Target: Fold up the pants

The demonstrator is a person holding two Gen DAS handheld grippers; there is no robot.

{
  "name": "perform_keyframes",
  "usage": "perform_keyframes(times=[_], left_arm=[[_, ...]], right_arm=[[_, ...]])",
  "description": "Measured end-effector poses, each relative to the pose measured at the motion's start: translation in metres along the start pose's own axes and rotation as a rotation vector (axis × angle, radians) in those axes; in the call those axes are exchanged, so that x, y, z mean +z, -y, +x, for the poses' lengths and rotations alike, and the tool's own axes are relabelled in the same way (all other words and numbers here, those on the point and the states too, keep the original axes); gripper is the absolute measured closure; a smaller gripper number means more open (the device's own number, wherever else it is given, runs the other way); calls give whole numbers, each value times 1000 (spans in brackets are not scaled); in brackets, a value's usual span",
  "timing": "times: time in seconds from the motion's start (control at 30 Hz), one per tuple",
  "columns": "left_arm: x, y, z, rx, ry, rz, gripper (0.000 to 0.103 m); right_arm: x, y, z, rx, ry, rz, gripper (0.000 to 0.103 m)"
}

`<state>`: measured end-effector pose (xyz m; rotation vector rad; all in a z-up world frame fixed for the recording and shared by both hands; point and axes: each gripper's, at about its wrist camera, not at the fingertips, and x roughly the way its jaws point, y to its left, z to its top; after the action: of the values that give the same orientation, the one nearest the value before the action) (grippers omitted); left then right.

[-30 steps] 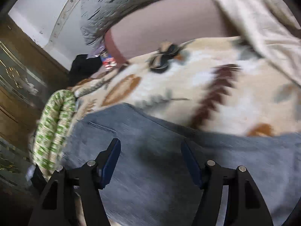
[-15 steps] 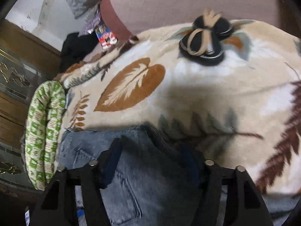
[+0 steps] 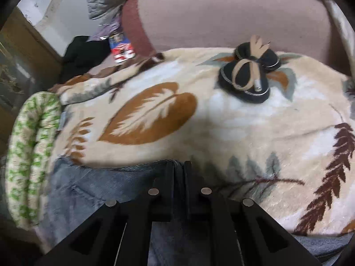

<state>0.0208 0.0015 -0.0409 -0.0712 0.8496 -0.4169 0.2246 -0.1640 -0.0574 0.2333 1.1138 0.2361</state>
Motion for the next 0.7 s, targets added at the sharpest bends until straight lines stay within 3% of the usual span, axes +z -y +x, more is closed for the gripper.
perform_keyframes(times=[0.17,0.23,0.33,0.4,0.53,0.7], left_arm=[[-1,0,0,1,-4,5,45],[0,0,-1,-2,-5,0,45],[0,-1,-3,-3,-2,-12,45],[2,-1,-4,1,1,-15,45],[0,2,-7,11,8,-6,45],[-5,8,0,55,-8,30,45]], right_arm=[[-1,-2,13,-42,-5,18,90],[-1,1,-1,-29,3,31,88],[-9,10,-45,24,84,72,83],[-21,16,-74,32,116,67,72],[-69,36,-122,-19,123,44,70],[-137,87,-156,-110,86,101,70]])
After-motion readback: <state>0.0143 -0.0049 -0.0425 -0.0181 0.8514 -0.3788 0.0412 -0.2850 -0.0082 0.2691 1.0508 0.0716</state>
